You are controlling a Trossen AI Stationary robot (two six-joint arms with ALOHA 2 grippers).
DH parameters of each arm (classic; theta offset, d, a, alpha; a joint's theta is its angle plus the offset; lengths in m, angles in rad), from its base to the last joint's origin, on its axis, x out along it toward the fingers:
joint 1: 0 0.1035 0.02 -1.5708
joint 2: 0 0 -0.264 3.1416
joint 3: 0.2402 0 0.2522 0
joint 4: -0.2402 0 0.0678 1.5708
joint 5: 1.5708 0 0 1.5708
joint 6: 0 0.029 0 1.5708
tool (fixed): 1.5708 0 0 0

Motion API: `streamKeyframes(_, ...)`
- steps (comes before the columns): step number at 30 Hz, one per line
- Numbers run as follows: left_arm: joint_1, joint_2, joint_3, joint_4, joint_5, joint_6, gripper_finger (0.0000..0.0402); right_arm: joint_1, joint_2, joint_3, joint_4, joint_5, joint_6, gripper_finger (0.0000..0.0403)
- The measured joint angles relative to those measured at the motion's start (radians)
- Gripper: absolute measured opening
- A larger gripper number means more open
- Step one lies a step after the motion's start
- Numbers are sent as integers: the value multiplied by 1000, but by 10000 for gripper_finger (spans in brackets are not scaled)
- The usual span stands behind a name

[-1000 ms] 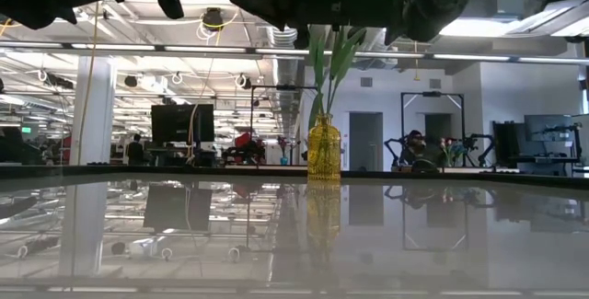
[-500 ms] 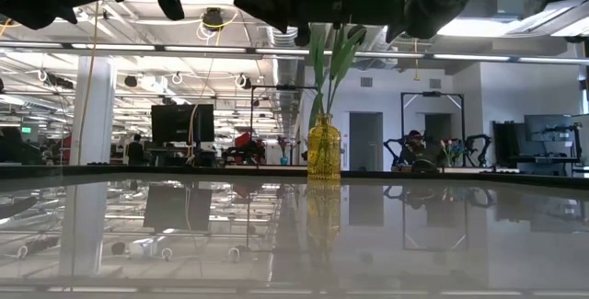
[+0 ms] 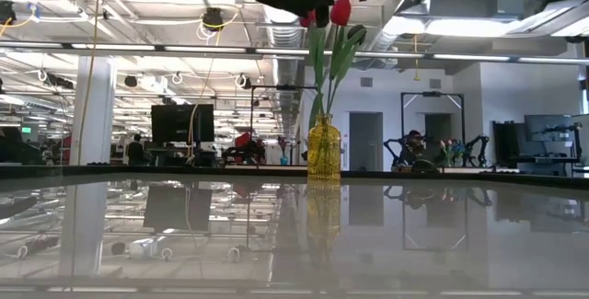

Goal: Sort flowers into vase by color
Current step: Put the white tulip into the transparent vase

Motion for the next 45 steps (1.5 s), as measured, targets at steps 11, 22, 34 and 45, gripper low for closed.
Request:
streamKeyframes(11, -128, -49, 287, -214, 262, -4, 0, 33, -37, 0, -168, 1, 5, 265)
streamKeyframes(22, -334, 13, 298, -57, 625, -31, 0, 38, -36, 0, -252, 2, 42, 265)
streamKeyframes(34, -439, -36, 341, -432, 497, -63, 0, 46, -21, -1, -341, 4, 72, 265)
streamKeyframes(45, -540, -63, 341, -557, 413, -75, 0, 42, 81, -3, -325, 3, 62, 265)
